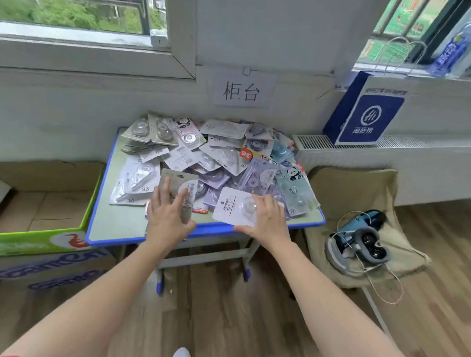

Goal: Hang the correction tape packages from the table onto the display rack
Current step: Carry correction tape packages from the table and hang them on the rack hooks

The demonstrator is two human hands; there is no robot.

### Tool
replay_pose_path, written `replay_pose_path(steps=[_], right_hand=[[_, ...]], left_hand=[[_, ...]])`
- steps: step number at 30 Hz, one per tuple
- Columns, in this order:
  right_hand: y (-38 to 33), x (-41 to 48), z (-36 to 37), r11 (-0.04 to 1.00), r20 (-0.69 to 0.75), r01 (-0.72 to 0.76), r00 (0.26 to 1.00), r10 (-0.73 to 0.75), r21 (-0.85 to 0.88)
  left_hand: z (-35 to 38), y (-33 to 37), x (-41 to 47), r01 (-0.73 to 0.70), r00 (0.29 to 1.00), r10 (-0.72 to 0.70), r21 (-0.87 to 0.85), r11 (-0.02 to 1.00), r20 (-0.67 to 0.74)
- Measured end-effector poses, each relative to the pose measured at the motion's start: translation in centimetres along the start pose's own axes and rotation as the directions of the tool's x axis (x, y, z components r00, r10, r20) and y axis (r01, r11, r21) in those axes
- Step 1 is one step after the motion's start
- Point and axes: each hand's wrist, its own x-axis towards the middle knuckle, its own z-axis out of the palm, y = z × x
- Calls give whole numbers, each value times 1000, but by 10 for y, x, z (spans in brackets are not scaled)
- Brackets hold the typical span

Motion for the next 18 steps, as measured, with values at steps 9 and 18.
replay_pose_path(steps=[9, 18], right_hand=[[52, -163, 2, 991, -20, -62, 998, 65, 120], [115, -323, -18, 971, -88, -201, 973, 213, 126]], left_hand=[[42, 52, -149, -11, 1000, 11, 2, 1000, 17], [64, 131, -268, -171, 985, 172, -39, 985, 23]])
